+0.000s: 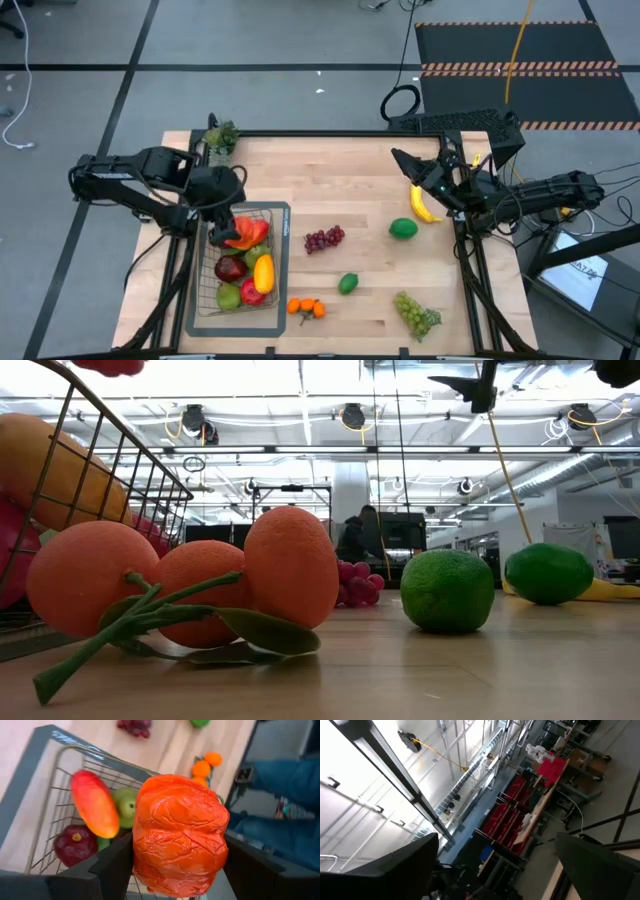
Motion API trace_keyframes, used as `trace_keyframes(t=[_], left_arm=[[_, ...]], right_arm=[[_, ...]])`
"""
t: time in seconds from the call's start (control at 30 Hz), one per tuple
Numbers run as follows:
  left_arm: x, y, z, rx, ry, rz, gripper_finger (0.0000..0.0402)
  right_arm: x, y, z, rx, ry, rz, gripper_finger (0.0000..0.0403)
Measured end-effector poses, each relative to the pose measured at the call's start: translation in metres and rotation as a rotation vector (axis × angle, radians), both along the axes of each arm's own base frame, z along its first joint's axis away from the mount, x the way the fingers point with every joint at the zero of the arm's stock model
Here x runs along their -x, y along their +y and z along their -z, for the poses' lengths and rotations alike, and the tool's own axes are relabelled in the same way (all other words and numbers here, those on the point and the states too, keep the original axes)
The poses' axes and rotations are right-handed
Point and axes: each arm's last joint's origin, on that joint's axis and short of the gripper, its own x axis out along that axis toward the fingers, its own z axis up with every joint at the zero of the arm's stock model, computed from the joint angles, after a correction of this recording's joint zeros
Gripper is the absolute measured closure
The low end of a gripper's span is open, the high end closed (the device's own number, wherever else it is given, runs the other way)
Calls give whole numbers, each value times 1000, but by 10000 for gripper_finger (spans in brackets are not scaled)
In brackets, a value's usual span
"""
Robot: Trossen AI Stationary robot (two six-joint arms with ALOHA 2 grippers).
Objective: Build produce basket
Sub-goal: Put the orange pumpkin into the wire basket
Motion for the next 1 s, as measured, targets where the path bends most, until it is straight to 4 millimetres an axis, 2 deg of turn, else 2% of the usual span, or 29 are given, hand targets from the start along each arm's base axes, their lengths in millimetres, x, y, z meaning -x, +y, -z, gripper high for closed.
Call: trace_keyframes(t=[0.2, 0.33, 0.47, 0.77, 1.0], left_arm=[[1, -15, 10, 24, 17, 156, 128], [-1, -25, 29, 107, 72, 240, 128], [-12, -36, 55, 216, 42, 308, 128], [-23, -53, 107, 370, 23, 333, 128], [-16, -61, 129, 378, 99, 348, 128]], right_arm=[[-1, 0, 3, 2, 39, 2, 11], [-2, 0, 4, 6, 53, 0, 11], [-2, 0, 5, 7, 57, -2, 11], [6, 1, -2, 25, 18, -51, 11], [9, 1, -1, 25, 41, -55, 11]])
